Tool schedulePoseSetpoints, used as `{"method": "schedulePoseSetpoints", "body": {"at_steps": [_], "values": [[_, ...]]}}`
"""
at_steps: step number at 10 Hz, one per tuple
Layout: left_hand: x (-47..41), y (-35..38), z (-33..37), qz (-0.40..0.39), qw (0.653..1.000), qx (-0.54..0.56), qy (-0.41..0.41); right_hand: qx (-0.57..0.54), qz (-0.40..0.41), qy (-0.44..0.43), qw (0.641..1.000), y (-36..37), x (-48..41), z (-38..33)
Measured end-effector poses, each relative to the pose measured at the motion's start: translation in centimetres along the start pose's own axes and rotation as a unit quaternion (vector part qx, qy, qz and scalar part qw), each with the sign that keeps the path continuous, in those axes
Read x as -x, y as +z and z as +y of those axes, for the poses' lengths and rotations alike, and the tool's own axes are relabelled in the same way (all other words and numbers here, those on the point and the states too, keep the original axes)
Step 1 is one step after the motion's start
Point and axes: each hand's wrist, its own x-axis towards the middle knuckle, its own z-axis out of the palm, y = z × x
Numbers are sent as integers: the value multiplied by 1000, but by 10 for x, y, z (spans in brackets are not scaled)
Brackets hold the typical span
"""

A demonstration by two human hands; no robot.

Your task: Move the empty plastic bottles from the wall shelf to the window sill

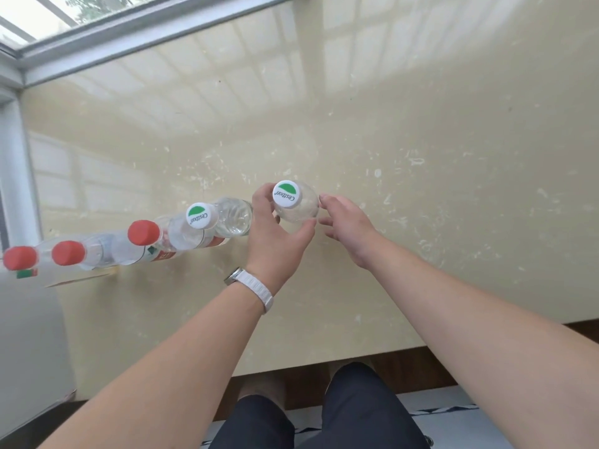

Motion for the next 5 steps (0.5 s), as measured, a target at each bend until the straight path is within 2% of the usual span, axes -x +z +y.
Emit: {"method": "schedulePoseSetpoints", "body": {"at_steps": [3,5], "values": [[6,3,-5,4,999,13,-40,17,1,-12,1000,1,9,6],[40,-13,12,-5,997,28,-75,14,13,-43,999,-10,31,4]]}}
